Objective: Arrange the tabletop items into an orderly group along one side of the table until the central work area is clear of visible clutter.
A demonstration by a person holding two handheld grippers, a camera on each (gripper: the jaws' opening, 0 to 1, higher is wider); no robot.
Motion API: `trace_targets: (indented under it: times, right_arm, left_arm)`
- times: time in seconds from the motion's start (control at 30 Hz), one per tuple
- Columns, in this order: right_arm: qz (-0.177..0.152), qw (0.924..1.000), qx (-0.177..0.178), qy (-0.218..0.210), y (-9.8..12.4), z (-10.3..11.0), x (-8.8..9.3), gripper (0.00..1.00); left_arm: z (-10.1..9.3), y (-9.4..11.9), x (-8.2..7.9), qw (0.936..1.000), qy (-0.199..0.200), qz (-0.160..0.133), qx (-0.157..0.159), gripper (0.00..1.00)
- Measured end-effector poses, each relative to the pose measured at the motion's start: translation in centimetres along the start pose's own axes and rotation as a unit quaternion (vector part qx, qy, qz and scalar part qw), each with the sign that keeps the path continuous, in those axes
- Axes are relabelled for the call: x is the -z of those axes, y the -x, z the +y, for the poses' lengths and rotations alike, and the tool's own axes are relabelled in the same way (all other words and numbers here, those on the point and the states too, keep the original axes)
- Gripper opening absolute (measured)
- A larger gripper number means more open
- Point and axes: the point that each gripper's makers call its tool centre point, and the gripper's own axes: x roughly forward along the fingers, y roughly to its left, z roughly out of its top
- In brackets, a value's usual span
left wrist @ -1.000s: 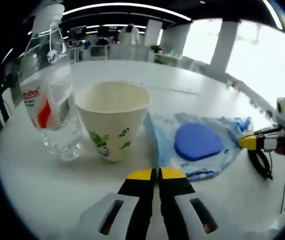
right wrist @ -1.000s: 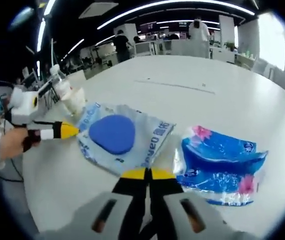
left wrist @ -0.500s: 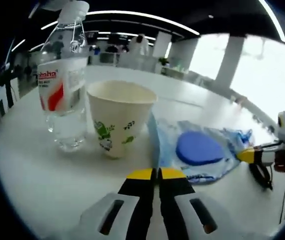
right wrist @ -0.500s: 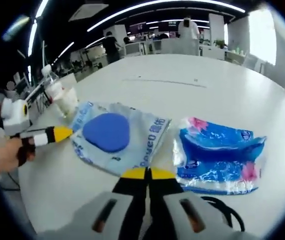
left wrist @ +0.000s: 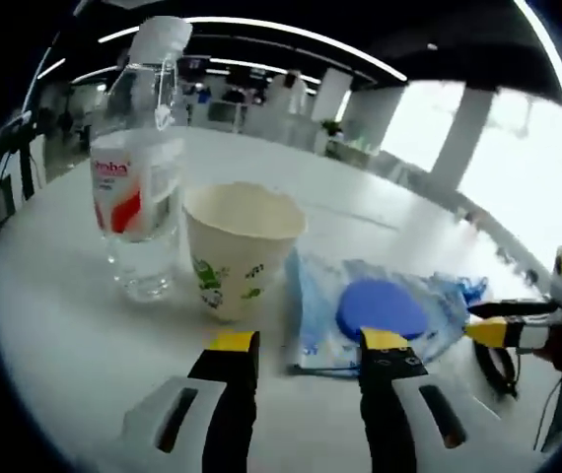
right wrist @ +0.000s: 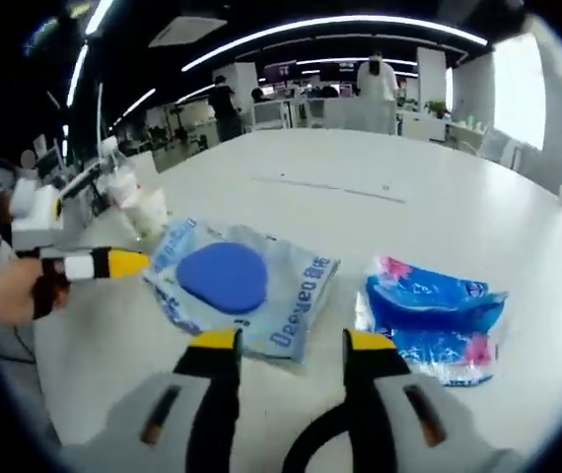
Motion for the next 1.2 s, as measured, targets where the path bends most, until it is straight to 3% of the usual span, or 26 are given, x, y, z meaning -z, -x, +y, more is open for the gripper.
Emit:
trace_targets:
  times: [0.07,0.13,0.23,0.47,0.67,0.87,1.0,1.2]
  right_arm:
    - [-0.026,0.9991,-0.021,-0.025,1.1,1.1,-0.7,0.34]
    - [-0.035,0.9989,-0.024,-0.022,2.5,1.5,-0.9,0.36]
    - [-0.048,0.9977,-0.038,-0.028,4.1,2.2,-0.9,0.42]
    - [-0.049,0.9970,-0.043,-0.043,8.6,1.6,1.8,0.59]
    - [-0.050,0.9968,-0.039,-0.049,11.6,0.1,3.0,0.74]
    - [-0.070,0.9956,-0.042,-0.047,13.9,-0.6,2.5,0.77]
    - [-0.062,0.9957,-0.058,-0.035,14.5,-0.4,2.8,0.78]
    - [-0.065,0.9961,-0.051,-0.033,15.7,-0.2,3.5,0.78]
  left_arm:
    - [-0.3,0.9,0.0,0.9998,-0.017,0.001,-0.002,0.51]
    - [-0.7,2.1,0.2,0.9997,-0.024,0.009,0.001,0.55]
    - [-1.1,4.2,0.4,0.9999,-0.016,0.007,0.001,0.74]
    - [-1.1,8.7,0.3,0.9995,-0.013,-0.018,-0.022,0.95]
    - [-1.2,11.4,0.0,0.9986,-0.024,-0.029,-0.037,0.97]
    - [-1.2,13.6,-0.2,0.9971,-0.032,-0.038,-0.058,0.97]
    - [-1.0,15.3,0.3,0.9957,-0.045,-0.029,-0.076,0.97]
    - [-0.2,17.4,0.5,0.9955,-0.060,-0.025,-0.069,0.97]
